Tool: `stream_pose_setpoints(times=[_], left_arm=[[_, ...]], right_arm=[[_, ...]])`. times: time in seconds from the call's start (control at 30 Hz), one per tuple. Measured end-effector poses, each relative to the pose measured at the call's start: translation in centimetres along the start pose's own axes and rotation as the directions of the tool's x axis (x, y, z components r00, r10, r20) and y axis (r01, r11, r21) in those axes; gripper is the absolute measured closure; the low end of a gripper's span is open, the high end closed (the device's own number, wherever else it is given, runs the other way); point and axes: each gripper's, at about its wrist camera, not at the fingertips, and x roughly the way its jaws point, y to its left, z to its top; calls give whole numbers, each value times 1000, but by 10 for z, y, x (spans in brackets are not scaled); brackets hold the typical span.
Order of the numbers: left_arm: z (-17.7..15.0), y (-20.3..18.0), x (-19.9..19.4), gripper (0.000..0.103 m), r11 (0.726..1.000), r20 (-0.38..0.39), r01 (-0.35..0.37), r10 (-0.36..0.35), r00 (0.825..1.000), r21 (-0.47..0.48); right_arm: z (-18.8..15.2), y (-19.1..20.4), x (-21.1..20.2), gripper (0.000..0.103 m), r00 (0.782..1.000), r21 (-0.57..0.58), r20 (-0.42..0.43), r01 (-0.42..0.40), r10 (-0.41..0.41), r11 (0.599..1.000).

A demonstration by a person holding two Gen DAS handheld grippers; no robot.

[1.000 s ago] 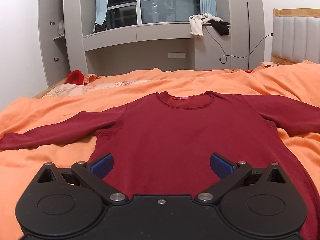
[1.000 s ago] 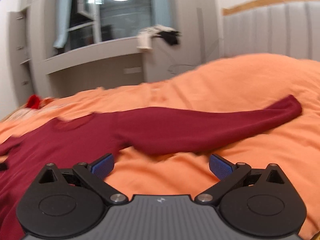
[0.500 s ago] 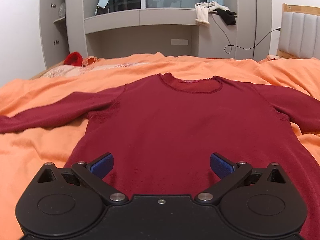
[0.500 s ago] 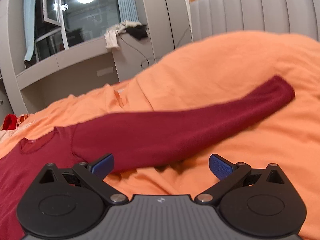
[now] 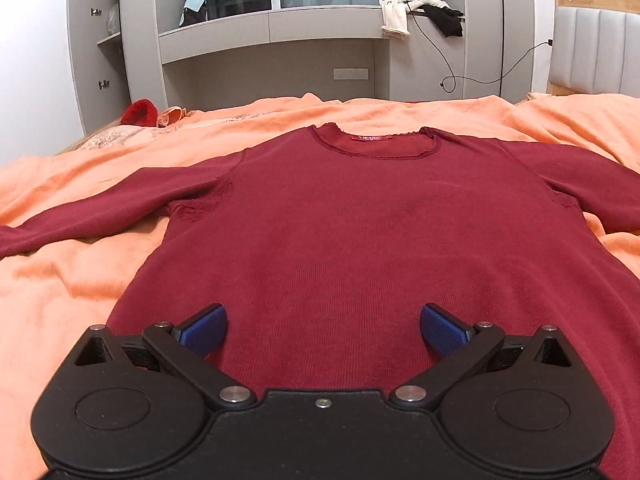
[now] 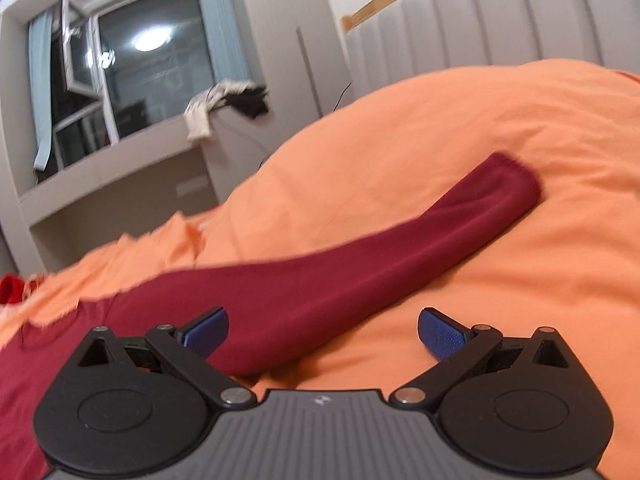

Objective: Fold small clothes
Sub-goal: 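Move both grippers forward over the red sweater body, then grasp the sweater sleeve cuff with the right gripper and lift it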

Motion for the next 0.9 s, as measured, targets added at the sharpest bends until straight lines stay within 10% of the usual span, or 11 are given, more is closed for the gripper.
stream_pose_setpoints(times=[0.2, 0.5, 0.6, 0.73, 0.9], left_arm=[[-1, 1, 1, 1, 1000, 0, 3, -3, 1000, -6], [-2, 1, 1, 1, 1000, 1, 4, -4, 1000, -7], [-1, 1, 1, 1, 1000, 1, 4, -4, 1000, -7], [-2, 1, 0, 1, 1000, 2, 5, -5, 1000, -8], [-2, 4, -6, 1, 1000, 6, 9, -8, 1000, -15]], right_arm=[[15, -32, 6, 0, 993, 60, 28, 112, -114, 992], [24, -60, 31, 4, 995, 224, 94, 17, -39, 974], [26, -61, 44, 24, 993, 257, 98, 43, -70, 965], [27, -70, 51, 79, 988, 303, 90, 95, -127, 948], [28, -58, 50, 93, 981, 287, 124, 107, -148, 952]])
